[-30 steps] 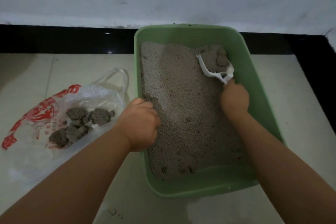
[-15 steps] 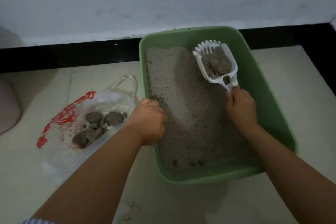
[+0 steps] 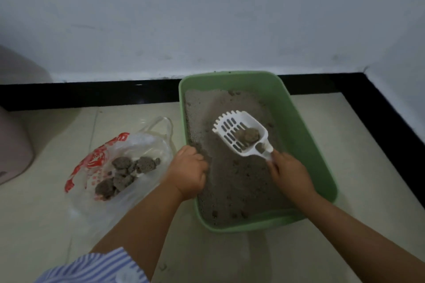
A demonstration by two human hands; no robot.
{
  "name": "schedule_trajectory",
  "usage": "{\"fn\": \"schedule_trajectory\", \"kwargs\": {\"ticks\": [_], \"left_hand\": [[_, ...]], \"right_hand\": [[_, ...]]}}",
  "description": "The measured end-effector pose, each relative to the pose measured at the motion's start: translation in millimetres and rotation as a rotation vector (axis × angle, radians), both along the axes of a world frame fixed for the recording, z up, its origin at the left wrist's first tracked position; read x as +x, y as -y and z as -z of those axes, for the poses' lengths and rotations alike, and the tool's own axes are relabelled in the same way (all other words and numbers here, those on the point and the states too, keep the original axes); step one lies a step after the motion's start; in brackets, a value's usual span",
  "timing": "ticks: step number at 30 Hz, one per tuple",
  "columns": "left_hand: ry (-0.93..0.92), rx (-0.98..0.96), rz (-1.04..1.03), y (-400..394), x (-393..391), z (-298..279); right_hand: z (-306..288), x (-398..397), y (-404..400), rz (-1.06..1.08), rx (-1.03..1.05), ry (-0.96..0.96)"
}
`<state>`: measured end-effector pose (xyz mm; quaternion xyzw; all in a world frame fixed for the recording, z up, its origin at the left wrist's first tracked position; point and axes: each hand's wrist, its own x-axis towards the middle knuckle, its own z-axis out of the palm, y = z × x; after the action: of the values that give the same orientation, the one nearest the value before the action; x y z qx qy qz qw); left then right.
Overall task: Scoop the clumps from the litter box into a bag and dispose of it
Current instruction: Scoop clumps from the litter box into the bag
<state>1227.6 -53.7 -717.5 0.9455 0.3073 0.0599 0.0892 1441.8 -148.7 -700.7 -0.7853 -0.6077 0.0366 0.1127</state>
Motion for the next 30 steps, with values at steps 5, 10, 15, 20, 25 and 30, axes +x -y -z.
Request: {"fn": "schedule_trajectory", "kwargs": {"ticks": [5,10,15,20,25,30], "left_hand": [[0.068,0.07,0.053,-2,-3,1],[0.18,0.076,-0.005,-3,-24,6],[0.25,0.096,-0.4,-21,-102,-3],[0.114,-0.127,-0.917,-9,-179,-6],[0.263,-0.559,-1.151,-13,-200,-9],[0.324,-0.538,-1.117,-13,-189,-9]], "right_hand": [[-27,0,-5,0.065,-0.026,0.003],[-37,-16,-10,0.053,-0.065,0.072],[-38,-68,-20,-0.051,-0.005,-0.032],[-27,-116,-28,-0.224,0.001,-0.085],[-22,-140,-44,-0.261,-0.031,0.127],[-18,-148,-53,-0.353,0.184,0.312]]}}
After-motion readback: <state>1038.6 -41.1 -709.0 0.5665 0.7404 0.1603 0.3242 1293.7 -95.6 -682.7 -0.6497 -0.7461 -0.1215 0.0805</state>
